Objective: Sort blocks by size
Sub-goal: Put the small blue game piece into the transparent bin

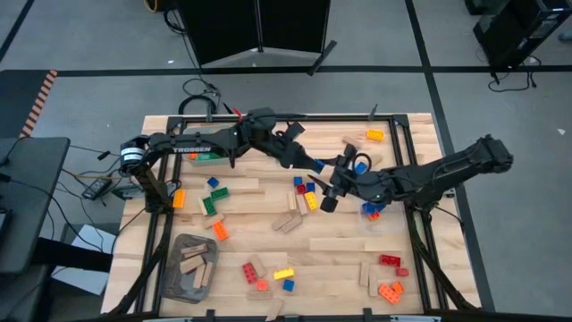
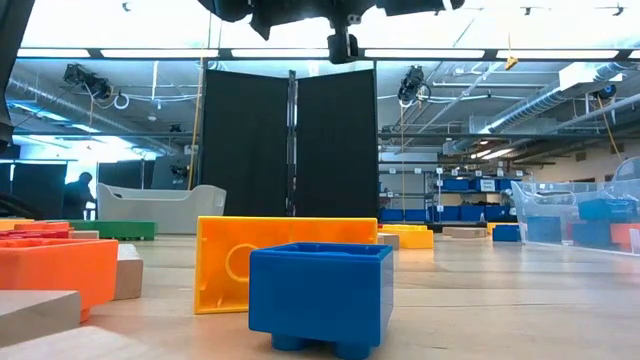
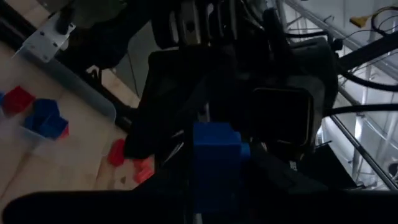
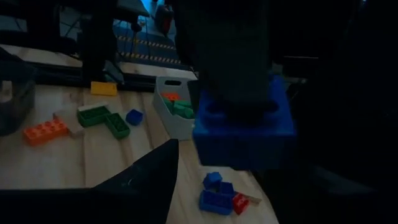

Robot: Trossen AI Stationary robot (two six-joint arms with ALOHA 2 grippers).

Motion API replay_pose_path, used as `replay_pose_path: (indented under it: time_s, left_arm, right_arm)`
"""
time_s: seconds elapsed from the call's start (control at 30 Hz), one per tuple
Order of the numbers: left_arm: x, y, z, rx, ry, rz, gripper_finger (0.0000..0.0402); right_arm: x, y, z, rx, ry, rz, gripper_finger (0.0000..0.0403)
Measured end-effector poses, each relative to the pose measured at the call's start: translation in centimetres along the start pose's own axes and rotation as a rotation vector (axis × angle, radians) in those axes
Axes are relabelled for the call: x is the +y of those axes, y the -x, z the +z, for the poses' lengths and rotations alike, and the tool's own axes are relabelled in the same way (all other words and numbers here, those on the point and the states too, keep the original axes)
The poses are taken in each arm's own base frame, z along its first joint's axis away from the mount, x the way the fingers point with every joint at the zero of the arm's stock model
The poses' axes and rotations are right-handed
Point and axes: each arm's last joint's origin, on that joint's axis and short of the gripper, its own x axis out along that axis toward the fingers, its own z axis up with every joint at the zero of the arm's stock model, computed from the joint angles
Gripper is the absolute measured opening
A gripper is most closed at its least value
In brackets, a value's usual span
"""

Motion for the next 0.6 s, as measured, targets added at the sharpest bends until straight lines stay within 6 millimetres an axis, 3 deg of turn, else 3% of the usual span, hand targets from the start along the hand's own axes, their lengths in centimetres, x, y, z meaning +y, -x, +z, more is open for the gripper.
replay_pose_path:
  time_s: [0.6]
  left_arm:
    - [0.85,0.36,0.0,0.029,0.043,0.053,0.0104]
  right_arm:
    - [0.04,-0.23,0.68,-0.057,-0.047,-0.06,0.019]
